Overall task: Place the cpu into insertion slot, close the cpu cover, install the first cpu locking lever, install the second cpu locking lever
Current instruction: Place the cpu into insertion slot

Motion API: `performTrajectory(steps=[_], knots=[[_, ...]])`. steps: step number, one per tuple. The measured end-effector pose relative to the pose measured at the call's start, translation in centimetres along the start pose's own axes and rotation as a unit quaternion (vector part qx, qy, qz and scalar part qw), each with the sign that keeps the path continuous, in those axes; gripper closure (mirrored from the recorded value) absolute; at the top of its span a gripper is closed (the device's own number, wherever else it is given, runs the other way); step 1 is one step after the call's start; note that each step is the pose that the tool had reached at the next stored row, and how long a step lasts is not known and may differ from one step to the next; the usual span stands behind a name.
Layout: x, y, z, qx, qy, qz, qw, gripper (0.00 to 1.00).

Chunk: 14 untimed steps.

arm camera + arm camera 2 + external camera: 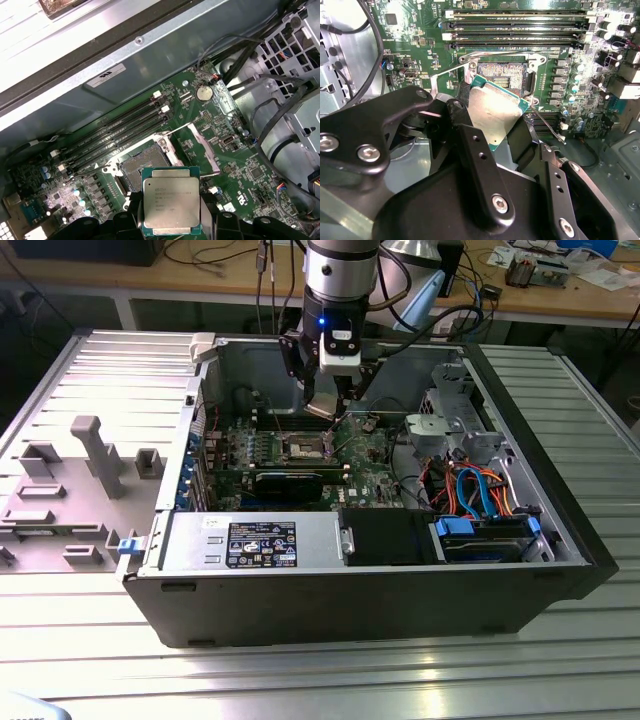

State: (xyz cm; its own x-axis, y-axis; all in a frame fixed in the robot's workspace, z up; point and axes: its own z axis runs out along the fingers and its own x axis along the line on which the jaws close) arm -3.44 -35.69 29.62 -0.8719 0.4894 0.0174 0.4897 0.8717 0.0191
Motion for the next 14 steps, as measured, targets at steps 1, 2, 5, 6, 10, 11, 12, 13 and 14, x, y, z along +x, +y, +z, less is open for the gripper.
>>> performTrajectory(steps=[1, 2, 5, 6, 10, 11, 12, 13, 14], knots=[[0.00, 0.00, 0.00, 0.0000, 0.0000, 0.000, 1.00000, 0.45], [0.00, 0.00, 0.00, 0.0000, 0.0000, 0.000, 1.00000, 0.45], [0.00, 0.00, 0.00, 0.0000, 0.0000, 0.002, 1.00000, 0.45], [0.00, 0.00, 0.00, 0.0000, -0.0001, 0.002, 1.00000, 0.45], [0.00, 0.00, 0.00, -0.0001, -0.0001, 0.003, 0.99999, 0.45], [0.00, 0.00, 0.00, -0.0001, -0.0001, 0.004, 0.99999, 0.45], [0.00, 0.00, 0.00, -0.0001, -0.0001, 0.004, 0.99999, 0.45], [0.00, 0.00, 0.00, -0.0001, -0.0001, 0.004, 0.99999, 0.45], [0.00, 0.00, 0.00, -0.0001, -0.0001, 0.005, 0.99999, 0.45]])
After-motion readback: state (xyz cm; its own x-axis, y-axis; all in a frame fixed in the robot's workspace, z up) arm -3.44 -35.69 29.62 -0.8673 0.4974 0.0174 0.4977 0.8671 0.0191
